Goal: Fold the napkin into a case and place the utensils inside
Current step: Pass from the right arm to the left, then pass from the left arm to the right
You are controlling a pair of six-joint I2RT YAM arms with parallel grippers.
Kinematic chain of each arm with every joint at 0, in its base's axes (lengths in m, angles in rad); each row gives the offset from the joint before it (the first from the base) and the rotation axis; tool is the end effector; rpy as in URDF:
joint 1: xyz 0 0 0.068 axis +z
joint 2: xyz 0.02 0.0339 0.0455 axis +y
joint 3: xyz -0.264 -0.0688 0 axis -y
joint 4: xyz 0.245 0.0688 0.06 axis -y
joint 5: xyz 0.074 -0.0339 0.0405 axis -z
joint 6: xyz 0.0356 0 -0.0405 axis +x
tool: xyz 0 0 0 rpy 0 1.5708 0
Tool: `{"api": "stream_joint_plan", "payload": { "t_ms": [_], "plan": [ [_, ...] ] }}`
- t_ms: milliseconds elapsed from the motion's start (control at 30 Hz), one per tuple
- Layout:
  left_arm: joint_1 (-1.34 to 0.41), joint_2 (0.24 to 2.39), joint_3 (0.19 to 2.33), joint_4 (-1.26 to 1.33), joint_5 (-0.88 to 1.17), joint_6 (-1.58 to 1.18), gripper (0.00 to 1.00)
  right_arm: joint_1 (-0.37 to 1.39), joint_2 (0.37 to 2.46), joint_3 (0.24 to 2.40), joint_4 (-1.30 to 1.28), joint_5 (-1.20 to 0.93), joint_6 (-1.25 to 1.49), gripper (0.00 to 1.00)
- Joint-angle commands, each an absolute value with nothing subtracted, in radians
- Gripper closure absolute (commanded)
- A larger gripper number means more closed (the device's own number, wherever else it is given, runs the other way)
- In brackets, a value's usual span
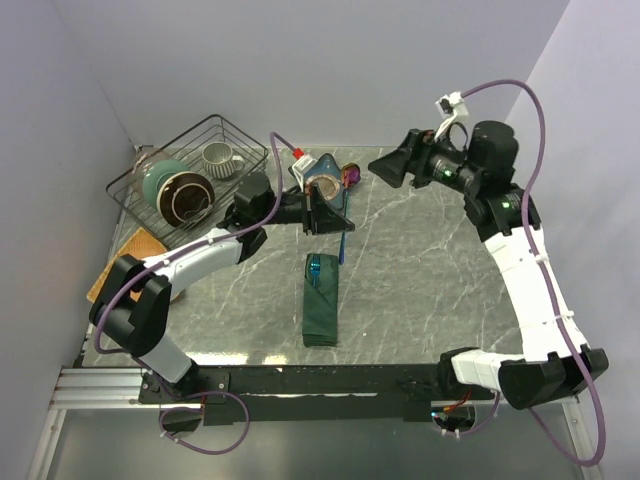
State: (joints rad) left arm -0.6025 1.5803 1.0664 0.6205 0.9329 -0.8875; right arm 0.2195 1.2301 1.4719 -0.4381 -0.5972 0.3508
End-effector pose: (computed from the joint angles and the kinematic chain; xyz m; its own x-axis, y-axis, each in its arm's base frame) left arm 0.2804 -0.2276 0.3194 -0.7167 -0.0675 -0.6941 0.6966 -0.0228 -0.7171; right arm 0.2462 0.0754 0.4591 -0.4256 0.1962 -0.8834 -0.6092 0.6597 0.4400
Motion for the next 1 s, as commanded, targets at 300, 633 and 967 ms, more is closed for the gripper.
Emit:
{"api": "stream_joint_plan", "payload": {
  "t_ms": [300, 633, 967],
  "plan": [
    [-0.618, 1.568, 1.035, 1.048, 1.072, -1.072, 0.99, 0.278, 1.137, 1.394, -0.244, -0.839, 0.161, 0.43],
    [-0.644, 1.551, 1.028, 0.999, 1.083, -1.039, 0.99, 0.295, 1.144, 1.390, -0.218, -0.796, 0.155, 0.54],
    [-0.653, 1.552, 1.046, 0.937, 1.077, -1.006, 0.99, 0.310, 1.160, 1.397, -0.247, -0.779, 0.106, 0.74]
  ]
}}
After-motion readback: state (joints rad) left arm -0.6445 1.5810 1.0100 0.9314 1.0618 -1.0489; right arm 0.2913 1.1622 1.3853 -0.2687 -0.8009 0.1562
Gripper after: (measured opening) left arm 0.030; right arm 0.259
